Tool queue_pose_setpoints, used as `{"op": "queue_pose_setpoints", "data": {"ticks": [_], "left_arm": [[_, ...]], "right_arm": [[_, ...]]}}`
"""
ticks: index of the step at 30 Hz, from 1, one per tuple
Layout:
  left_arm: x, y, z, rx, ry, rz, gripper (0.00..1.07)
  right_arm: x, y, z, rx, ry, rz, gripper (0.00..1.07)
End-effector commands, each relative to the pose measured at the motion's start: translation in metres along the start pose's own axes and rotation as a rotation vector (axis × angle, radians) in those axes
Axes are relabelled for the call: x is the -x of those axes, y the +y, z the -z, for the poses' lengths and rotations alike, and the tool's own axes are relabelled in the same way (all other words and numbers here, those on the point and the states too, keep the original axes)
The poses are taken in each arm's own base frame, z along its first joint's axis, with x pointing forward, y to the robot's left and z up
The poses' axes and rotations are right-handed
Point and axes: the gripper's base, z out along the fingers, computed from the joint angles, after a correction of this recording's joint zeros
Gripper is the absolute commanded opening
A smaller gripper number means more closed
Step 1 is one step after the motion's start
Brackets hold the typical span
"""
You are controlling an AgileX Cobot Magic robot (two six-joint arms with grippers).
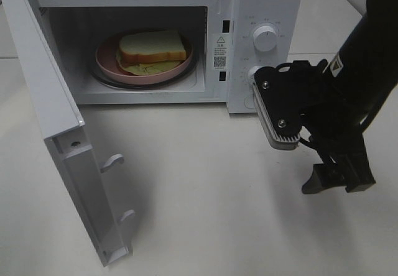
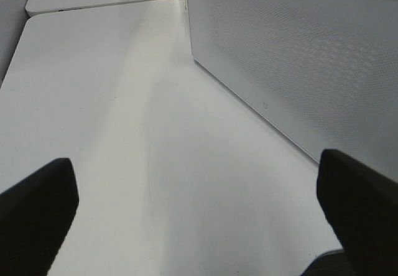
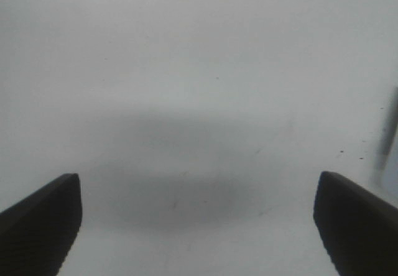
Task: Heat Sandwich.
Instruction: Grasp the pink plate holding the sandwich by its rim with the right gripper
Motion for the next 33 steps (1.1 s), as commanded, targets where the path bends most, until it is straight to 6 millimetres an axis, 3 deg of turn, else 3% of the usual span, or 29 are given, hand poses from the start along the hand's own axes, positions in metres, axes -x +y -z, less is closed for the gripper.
{"op": "queue_pose_setpoints", "data": {"ticks": [1,20,29,33], "left_arm": [[-0.001,0.000,0.002,0.001,-0.036,0.005,1.01],[-0.001,0.000,0.002,0.001,-0.036,0.005,1.01],[-0.001,0.000,0.002,0.001,-0.036,0.005,1.01],[-0.001,0.000,0.002,0.001,-0.036,0.005,1.01]], "right_arm": [[0.007,-0.007,0.010,-0.053,0.023,0.029,0.95],[0.061,-0.063,0.009,-0.156,-0.009,0.118,0.92],[0.082,-0.093,-0.001,-0.218,-0.045,0.128,0.92],[0.095,-0.115,-0.014,-0.239,-0.057,0.127,0.90]]}}
